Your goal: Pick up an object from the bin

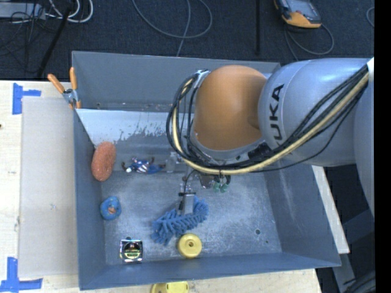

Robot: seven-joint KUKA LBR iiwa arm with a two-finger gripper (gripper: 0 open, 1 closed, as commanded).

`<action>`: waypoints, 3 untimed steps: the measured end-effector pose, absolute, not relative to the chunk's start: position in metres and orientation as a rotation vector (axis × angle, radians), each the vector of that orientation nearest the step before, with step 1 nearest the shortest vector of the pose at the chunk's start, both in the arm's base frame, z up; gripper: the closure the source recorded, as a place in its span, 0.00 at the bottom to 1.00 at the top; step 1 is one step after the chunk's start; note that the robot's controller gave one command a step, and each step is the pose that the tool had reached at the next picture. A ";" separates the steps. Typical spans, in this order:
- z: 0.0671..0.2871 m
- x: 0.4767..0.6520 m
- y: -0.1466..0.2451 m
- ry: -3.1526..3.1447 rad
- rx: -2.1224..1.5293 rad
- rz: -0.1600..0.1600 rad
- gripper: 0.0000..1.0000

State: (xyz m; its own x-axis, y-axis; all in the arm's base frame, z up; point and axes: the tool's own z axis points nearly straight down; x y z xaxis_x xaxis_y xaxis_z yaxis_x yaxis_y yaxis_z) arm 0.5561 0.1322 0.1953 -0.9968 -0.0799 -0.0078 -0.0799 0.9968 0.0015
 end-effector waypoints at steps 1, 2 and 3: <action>0.146 0.531 0.118 3.103 -0.497 0.000 0.00; 0.104 0.538 0.113 3.143 0.004 0.000 1.00; 0.104 0.538 0.113 3.143 0.005 0.000 1.00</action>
Offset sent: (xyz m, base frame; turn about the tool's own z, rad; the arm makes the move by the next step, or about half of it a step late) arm -0.0186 -0.0191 -0.0908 0.0816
